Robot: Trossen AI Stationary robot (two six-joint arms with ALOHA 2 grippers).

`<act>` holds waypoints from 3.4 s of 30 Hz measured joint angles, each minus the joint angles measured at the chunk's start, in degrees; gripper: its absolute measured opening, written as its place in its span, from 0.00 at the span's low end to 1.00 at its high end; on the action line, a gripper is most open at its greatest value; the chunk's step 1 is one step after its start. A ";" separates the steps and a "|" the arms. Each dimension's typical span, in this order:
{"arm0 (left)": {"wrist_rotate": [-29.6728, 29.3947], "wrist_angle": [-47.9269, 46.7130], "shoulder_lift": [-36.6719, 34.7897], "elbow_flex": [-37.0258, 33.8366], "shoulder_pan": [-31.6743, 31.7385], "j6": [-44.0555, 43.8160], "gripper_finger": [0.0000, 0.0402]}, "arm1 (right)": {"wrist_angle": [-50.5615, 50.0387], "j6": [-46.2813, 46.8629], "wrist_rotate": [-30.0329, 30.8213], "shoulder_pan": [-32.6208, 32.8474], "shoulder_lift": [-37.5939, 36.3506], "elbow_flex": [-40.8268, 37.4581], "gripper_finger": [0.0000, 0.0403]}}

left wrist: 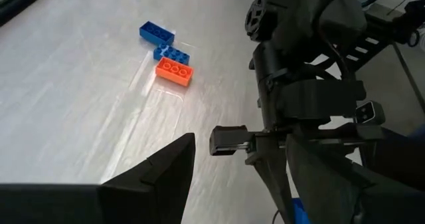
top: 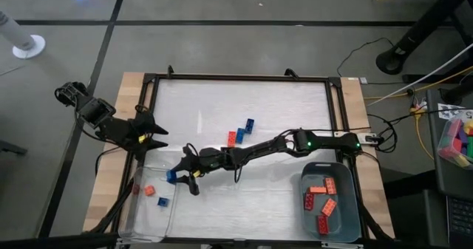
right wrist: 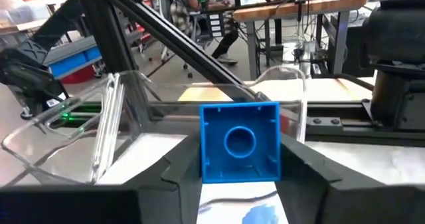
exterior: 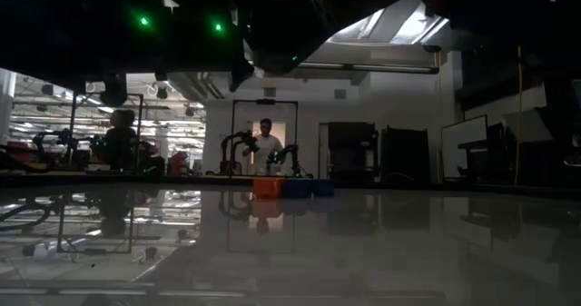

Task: Sort blocks by size
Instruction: Put the small blue game piece into the transparent bin, then put the large orange game piece into the blue bin

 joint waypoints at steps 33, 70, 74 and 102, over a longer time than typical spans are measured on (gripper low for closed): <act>-9.33 3.95 14.58 -0.04 0.66 -9.55 0.56 | -75.87 -10.62 15.18 -3.74 -27.95 -0.02 0.55; -5.44 59.06 69.13 0.51 26.79 -1.81 0.56 | -100.23 6.03 35.08 -3.47 -60.79 -38.49 0.55; -5.44 59.17 71.28 1.60 26.69 -1.86 0.56 | -96.16 6.78 34.36 -3.46 -62.75 -44.76 0.55; -5.85 55.78 73.72 3.02 26.84 -3.30 0.56 | -83.33 6.55 27.88 -3.45 -63.30 -55.93 0.55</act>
